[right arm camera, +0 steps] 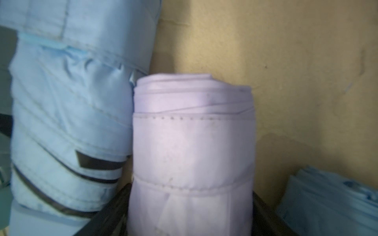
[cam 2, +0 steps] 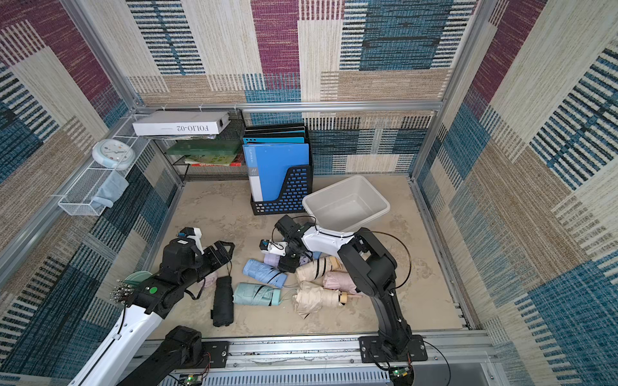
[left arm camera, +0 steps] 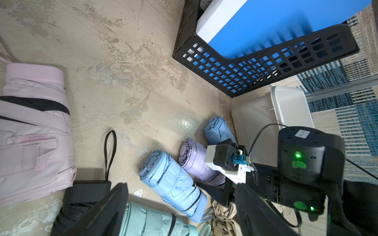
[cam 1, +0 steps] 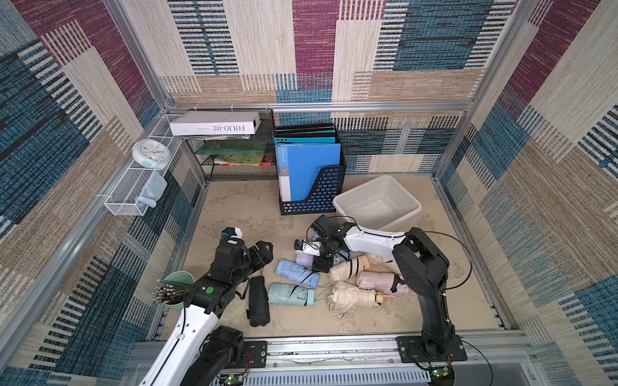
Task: Put the umbrella into the storage box
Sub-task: Pick up the umbrella from the center of the board.
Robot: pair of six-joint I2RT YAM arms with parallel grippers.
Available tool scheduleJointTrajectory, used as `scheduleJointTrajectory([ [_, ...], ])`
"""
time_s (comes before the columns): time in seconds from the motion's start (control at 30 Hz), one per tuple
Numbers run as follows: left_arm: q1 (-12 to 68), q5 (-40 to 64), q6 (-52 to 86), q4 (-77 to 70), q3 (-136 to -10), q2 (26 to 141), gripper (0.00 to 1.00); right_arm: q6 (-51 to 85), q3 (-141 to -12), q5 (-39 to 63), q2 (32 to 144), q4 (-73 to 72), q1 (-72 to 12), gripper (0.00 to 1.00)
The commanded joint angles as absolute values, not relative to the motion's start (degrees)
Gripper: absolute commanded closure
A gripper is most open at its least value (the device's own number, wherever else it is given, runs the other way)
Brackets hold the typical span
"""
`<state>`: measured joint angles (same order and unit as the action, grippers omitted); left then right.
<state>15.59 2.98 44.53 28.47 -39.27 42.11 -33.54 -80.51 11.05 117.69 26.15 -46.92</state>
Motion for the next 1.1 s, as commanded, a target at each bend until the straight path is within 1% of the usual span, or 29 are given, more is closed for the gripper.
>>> scheduleJointTrajectory([
  [0.0, 15.62, 2.77, 44.50, 27.92, -39.57, 42.21, 0.14, -34.51, -80.30, 11.98, 118.38, 28.42, -46.89, 0.27],
  [0.27, 15.58, 2.69, 45.17, 28.03, -39.51, 42.28, 0.14, -35.48, -80.69, 13.74, 118.01, 29.39, -46.54, 0.44],
  [0.3, 15.56, 2.68, 45.18, 28.04, -39.52, 42.28, 0.14, -35.82, -80.47, 14.25, 117.74, 29.34, -46.43, 0.48],
  [0.6, 15.60, 2.21, 45.62, 27.47, -39.60, 42.41, 0.14, -35.51, -78.02, 17.69, 112.67, 25.26, -45.12, 0.68],
  [0.8, 15.60, 2.44, 46.12, 26.13, -39.81, 43.43, 0.14, -34.11, -74.73, 19.96, 108.77, 20.59, -44.26, 0.75],
  [1.07, 15.63, 4.97, 47.17, 23.14, -40.49, 46.48, 0.14, -30.45, -69.95, 23.41, 103.07, 13.03, -42.73, 0.81],
])
